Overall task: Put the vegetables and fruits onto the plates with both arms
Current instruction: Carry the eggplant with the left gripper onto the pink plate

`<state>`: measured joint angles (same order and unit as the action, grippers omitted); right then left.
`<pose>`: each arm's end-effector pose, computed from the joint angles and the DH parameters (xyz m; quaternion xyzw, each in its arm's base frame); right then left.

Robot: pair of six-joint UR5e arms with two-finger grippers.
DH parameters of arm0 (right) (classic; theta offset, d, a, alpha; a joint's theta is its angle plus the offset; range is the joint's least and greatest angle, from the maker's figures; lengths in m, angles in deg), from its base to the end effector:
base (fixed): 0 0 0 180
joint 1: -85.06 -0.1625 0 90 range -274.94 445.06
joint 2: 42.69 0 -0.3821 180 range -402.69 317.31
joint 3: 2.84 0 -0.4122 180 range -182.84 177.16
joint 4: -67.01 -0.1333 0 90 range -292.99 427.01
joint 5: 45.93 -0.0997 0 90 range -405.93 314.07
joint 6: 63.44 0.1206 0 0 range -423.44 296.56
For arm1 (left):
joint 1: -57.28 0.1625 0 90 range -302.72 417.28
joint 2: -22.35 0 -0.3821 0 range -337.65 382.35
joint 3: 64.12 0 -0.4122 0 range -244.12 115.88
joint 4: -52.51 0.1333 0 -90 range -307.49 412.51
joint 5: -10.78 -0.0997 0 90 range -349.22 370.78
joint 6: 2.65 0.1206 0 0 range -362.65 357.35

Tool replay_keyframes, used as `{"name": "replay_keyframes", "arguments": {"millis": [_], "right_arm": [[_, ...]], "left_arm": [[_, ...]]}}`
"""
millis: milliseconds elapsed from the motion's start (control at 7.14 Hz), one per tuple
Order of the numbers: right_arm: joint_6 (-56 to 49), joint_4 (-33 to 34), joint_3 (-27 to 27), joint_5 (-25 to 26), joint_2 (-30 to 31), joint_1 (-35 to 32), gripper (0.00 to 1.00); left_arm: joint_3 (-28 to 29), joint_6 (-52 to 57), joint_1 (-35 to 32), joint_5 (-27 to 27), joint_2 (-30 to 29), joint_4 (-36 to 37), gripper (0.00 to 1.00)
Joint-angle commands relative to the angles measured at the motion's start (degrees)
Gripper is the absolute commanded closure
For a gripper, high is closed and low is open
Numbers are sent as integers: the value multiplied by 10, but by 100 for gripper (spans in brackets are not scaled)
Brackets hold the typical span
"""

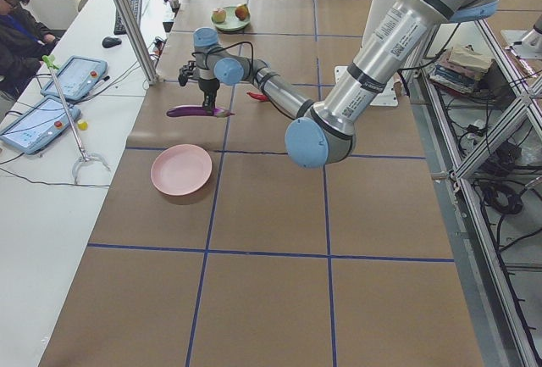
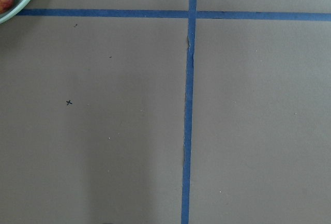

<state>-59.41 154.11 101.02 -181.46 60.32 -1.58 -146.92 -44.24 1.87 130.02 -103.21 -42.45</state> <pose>0.0219 -0.4332 0.6065 0.0052 -0.3879 -0.0073 0.9217 0.3509 -0.6399 0.3107 0.0692 0.3614 0.0156 0.9297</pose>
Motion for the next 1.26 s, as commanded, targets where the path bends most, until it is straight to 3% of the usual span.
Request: {"name": "replay_keyframes", "arguments": {"millis": [0,280,420,701,981,1121], "right_arm": [[0,0,-1,0,0,1,0],[0,0,-2,0,0,1,0],[0,0,-2,0,0,1,0],[-1,0,-1,-1,0,1,0],[-2,0,-1,-1,0,1,0],[-2,0,-1,-1,0,1,0]], "left_arm": [[28,99,-33,-3,54,-8,100],[123,131,-63,-3,54,-79,99],[164,148,-73,-4,54,-114,93],[169,149,-77,-6,54,-120,0],[119,142,-85,24,48,-83,0],[56,128,-85,38,47,-24,0]]}}
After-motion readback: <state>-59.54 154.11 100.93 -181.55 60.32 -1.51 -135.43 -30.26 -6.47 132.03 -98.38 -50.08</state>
